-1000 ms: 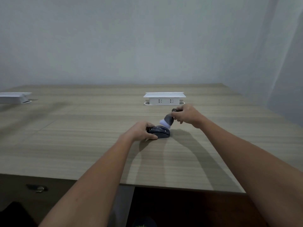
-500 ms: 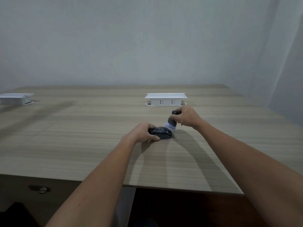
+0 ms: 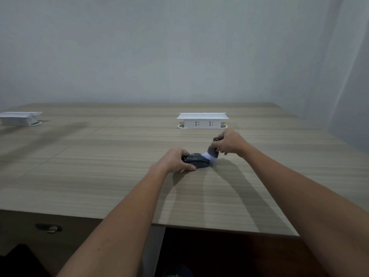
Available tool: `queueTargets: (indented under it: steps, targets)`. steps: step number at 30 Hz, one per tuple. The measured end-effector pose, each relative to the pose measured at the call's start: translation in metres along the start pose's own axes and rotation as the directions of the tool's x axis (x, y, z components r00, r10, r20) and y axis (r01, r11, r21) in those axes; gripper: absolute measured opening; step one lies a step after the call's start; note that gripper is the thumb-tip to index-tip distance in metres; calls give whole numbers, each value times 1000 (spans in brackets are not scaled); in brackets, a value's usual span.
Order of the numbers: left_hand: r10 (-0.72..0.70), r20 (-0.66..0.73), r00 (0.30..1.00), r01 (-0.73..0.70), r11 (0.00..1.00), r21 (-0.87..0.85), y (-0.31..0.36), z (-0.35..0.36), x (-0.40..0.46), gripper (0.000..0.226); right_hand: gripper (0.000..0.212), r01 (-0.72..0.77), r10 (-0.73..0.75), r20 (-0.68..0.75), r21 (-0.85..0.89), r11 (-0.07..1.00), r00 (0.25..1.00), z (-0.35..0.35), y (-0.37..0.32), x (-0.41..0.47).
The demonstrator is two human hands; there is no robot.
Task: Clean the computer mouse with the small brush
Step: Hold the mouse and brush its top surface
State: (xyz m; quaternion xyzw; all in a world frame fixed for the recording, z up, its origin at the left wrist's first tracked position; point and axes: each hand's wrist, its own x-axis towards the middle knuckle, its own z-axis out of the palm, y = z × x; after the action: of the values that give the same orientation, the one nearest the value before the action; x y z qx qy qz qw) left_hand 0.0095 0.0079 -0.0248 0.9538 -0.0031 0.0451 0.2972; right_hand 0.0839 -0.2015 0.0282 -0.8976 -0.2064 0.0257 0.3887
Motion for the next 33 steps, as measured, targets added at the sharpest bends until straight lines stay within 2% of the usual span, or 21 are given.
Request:
queueTargets:
  steps: [2,4,5,7,9,11,13,15,17,19,22,24,26,28,30,31,33]
  targets:
    - [-8,-14,1000,8,1000,3,1,1,-1,38,19,22,-20,-79,26,999,997,2,2,2]
    - [-18,-26,1000,18,1000,8,2,1,-1,39,18,71,-63,-51,175,982,997,2,1,-1]
    - [-23,-28,999,23,1000,9,2,1,-1,39,19,80,-81,-4,189,979,997,2,0,-3]
    - [-30,-29,999,30,999,10,3,1,-2,39,21,72,-74,23,71,995,997,4,0,-4]
    - [-37,-34,999,37,999,5,4,1,-3,39,20,60,-63,-56,-49,997,996,4,1,-1]
    - [-49,-38,998,49,999,-1,4,2,-2,40,22,85,-84,-75,6,996,994,4,1,-2]
    - [-59,-42,997,59,998,5,4,2,-3,42,22,123,-123,-7,95,988,992,3,0,-6]
    - [-59,-41,997,59,998,8,5,2,-4,43,23,102,-102,23,-2,995,995,3,1,-6]
    - [-66,-40,997,66,998,-9,7,2,-4,42,28,69,-75,-36,-158,985,997,1,4,-4]
    - [-79,-46,996,78,997,-22,7,2,-3,43,29,83,-91,-69,-113,990,993,1,5,-3]
    - [-91,-55,994,90,996,-5,6,3,-3,46,22,147,-148,16,52,988,989,0,3,-11]
    - [-89,-58,994,89,996,-3,7,3,-4,45,22,128,-127,38,-28,991,991,1,6,-9]
    - [-92,-55,994,91,996,-10,8,3,-4,44,26,93,-99,-39,-133,987,994,0,6,-7]
    - [-99,-53,994,98,995,-12,9,4,-5,44,24,93,-98,-78,-62,994,992,0,6,-5]
    - [-100,-58,993,99,995,-9,9,5,-5,45,20,137,-137,-19,19,990,990,0,4,-10]
    - [-97,-60,993,97,995,-5,9,5,-6,46,19,138,-138,17,11,990,990,0,4,-11]
    - [-91,-64,994,91,996,-9,9,5,-6,44,23,115,-113,24,-112,987,993,0,7,-9]
